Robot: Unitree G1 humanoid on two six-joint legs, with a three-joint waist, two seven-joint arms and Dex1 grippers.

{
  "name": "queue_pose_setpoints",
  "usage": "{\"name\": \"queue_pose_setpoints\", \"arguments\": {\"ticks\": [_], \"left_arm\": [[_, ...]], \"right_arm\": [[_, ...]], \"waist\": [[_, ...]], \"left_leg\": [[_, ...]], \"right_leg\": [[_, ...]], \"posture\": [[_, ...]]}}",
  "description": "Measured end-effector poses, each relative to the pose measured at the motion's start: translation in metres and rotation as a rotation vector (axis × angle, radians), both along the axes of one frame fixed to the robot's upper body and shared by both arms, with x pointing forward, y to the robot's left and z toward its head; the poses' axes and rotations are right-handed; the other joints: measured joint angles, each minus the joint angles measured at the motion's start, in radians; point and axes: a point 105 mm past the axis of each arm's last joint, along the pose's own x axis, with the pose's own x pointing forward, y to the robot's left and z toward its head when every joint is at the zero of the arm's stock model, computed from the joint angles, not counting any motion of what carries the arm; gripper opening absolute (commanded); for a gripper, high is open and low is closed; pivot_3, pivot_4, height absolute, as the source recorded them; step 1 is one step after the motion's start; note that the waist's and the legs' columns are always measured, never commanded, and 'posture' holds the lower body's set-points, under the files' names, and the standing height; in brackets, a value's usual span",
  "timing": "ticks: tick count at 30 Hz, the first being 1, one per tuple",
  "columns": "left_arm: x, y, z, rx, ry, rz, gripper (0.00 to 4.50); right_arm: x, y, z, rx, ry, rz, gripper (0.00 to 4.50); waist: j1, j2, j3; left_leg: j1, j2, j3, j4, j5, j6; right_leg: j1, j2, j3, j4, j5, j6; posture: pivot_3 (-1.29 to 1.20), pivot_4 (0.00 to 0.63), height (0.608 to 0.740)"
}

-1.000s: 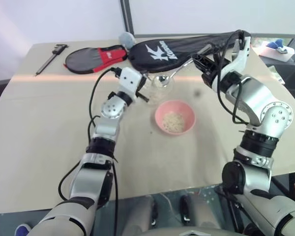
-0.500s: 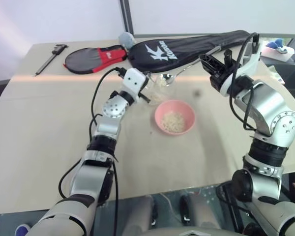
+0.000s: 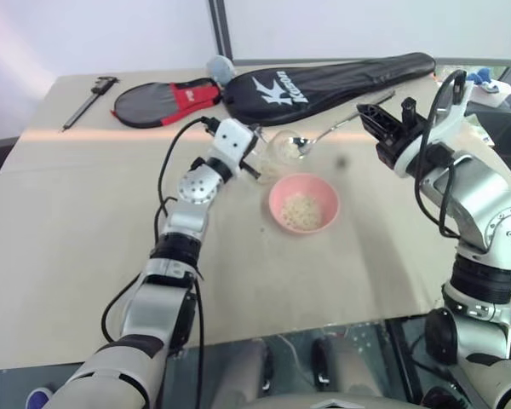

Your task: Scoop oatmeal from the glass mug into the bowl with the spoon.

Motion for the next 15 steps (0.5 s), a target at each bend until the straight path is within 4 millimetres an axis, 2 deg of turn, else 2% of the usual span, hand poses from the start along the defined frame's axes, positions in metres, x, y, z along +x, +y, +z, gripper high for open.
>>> {"name": "queue_pose_setpoints", "arguments": {"ticks": [7, 11, 12, 15], "left_arm": [[0.002, 0.011, 0.002, 0.009, -0.008, 0.035, 0.17], [0.003, 0.017, 0.002, 0.006, -0.007, 0.056, 0.17], [0.003, 0.021, 0.002, 0.003, -0.005, 0.066, 0.17], [0.003, 0.023, 0.003, 0.005, -0.006, 0.073, 0.17]], "right_arm": [[-0.004, -0.014, -0.012, -0.066, 0.016, -0.024, 0.0], [-0.006, -0.006, -0.018, -0.17, -0.013, -0.011, 0.0], [-0.007, 0.0, -0.024, -0.301, -0.055, -0.012, 0.0], [-0.009, 0.01, -0.034, -0.486, -0.119, 0.003, 0.0]], "waist": [[0.0, 0.0, 0.0], [0.0, 0.0, 0.0], [0.002, 0.0, 0.0], [0.004, 0.0, 0.0]], "left_leg": [[0.0, 0.0, 0.001, 0.0, 0.0, 0.0], [0.0, 0.001, 0.001, 0.0, 0.0, 0.0], [0.0, 0.001, 0.001, 0.0, 0.0, 0.0], [0.0, 0.001, 0.001, 0.0, 0.0, 0.001]], "right_leg": [[0.0, 0.0, 0.001, 0.0, 0.0, 0.0], [0.0, 0.0, 0.001, 0.0, 0.0, 0.0], [0.0, 0.0, 0.001, 0.0, 0.0, 0.0], [0.0, 0.0, 0.001, 0.0, 0.0, 0.0]], "posture": [[0.0, 0.15, 0.74], [0.0, 0.15, 0.74], [0.0, 0.15, 0.74], [0.0, 0.15, 0.74]]}}
